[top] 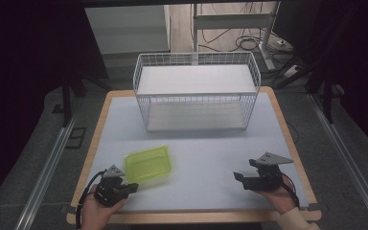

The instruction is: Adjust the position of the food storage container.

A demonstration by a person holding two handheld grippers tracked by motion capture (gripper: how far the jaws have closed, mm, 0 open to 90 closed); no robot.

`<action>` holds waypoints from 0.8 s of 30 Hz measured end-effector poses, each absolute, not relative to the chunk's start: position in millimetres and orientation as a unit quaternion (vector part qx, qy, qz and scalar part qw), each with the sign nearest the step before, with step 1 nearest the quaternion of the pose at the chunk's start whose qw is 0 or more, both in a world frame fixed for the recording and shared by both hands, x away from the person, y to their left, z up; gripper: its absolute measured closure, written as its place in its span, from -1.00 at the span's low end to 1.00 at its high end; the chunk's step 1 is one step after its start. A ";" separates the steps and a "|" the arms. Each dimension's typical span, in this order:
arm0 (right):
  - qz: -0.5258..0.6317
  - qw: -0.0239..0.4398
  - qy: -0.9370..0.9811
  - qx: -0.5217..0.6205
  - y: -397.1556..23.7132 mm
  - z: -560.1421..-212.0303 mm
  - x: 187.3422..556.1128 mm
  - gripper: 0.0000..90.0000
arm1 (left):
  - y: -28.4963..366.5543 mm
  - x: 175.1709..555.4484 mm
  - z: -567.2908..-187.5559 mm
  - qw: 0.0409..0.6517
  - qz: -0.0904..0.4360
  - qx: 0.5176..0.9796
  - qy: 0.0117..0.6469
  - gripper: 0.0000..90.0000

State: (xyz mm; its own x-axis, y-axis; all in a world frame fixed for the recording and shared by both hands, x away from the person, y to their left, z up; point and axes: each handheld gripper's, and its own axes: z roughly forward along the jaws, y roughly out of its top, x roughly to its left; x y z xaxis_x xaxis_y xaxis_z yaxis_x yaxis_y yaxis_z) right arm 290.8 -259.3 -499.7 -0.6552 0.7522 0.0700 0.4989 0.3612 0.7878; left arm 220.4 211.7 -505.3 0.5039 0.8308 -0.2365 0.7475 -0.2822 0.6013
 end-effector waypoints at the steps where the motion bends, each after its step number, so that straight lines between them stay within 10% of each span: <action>1: 0.413 0.153 0.811 0.386 -259.2 -499.7 290.8 -0.58 | 213.4 221.5 -505.8 0.338 0.062 0.797 0.497 1.00; 24: 0.413 0.153 0.811 0.384 -258.0 -500.2 291.0 -0.58 | 275.5 239.0 -485.3 0.384 0.094 0.727 0.561 1.00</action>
